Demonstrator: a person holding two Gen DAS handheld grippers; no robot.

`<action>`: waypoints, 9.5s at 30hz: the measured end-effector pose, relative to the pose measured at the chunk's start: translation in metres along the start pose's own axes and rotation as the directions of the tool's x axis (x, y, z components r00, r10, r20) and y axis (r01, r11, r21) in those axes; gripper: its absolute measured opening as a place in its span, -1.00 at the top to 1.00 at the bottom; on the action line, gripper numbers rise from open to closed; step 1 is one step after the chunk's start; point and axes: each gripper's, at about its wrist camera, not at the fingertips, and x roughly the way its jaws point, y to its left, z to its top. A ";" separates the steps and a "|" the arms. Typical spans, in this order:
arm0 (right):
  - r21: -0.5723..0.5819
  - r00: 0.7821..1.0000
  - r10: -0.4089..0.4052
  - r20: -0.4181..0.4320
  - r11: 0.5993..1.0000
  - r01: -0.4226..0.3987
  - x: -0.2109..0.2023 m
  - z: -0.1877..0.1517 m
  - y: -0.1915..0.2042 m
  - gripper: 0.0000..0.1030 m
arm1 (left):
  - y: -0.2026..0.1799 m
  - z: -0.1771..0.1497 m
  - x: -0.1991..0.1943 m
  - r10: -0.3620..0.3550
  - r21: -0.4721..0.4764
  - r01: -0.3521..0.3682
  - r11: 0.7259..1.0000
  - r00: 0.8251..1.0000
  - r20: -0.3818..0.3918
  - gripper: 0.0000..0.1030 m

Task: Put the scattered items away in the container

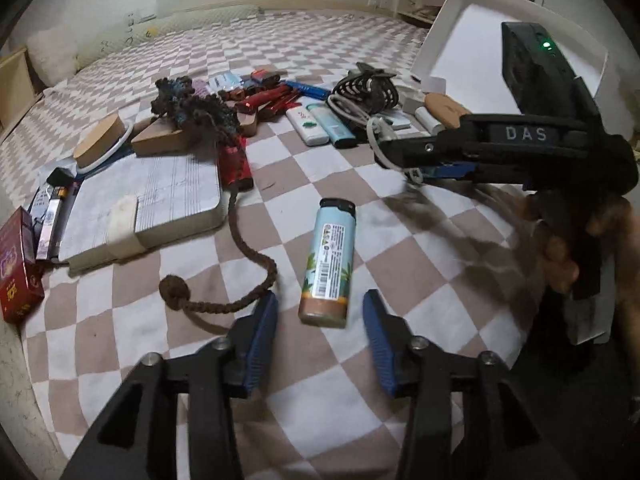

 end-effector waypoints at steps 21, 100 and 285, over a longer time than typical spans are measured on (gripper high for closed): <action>-0.085 0.997 -0.072 -0.014 0.994 0.071 0.006 -0.001 0.013 -0.08 | 0.062 -0.039 -0.040 0.135 0.151 -0.116 0.982 0.984 -0.117 -0.05; -0.389 0.994 0.081 0.068 0.920 -0.049 -0.012 -0.008 0.256 -0.08 | 0.168 -0.037 -0.243 0.185 -0.355 -0.049 0.934 0.913 0.362 -0.60; -0.603 0.986 0.082 0.143 0.798 0.021 -0.032 -0.014 0.308 -1.00 | 0.172 -0.065 -0.277 0.411 -0.481 -0.276 0.832 0.890 0.200 -0.99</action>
